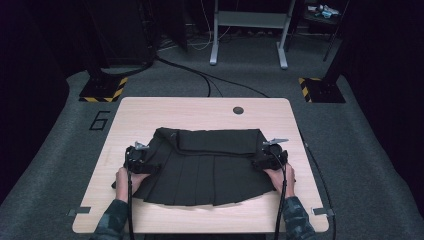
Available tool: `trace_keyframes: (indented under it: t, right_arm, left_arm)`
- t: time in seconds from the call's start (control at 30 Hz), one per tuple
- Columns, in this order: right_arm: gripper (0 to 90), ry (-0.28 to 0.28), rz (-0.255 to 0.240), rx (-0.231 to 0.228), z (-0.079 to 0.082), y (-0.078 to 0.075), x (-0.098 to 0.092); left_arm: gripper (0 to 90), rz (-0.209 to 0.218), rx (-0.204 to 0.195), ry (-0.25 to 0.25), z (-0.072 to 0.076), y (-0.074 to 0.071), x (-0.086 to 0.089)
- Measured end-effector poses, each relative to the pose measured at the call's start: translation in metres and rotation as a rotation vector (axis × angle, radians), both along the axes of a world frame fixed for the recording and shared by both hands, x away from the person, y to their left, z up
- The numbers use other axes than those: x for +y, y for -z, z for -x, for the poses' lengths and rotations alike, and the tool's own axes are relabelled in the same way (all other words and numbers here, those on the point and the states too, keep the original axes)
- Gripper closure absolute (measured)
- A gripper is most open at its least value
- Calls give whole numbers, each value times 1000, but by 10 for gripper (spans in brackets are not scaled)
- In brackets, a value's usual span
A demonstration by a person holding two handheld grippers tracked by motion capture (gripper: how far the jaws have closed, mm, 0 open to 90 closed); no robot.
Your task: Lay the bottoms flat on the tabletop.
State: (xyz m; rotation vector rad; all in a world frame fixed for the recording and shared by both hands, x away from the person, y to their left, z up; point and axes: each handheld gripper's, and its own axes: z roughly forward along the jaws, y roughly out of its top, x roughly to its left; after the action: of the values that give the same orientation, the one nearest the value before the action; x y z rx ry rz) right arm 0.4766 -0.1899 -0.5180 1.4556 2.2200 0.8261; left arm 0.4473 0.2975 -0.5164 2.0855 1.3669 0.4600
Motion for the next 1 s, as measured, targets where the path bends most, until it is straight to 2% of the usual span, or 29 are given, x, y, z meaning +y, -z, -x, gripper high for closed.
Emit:
trace_keyframes:
  t: [0.23,0.67,0.83,0.9,1.0]
  right_arm:
    - [66,0,-11,-28,13,2,-2]
    - [68,-23,-13,-37,41,3,-2]
    - [70,-27,-18,-44,55,4,-1]
    - [71,-22,-21,-44,60,4,-1]
    - [72,-27,-18,-37,63,3,-1]
  left_arm:
    - [161,8,-22,-4,14,2,3]
    - [162,17,-53,6,51,5,9]
    - [161,20,-53,6,65,6,10]
    - [161,18,-57,5,68,6,10]
    - [159,11,-43,4,69,5,9]
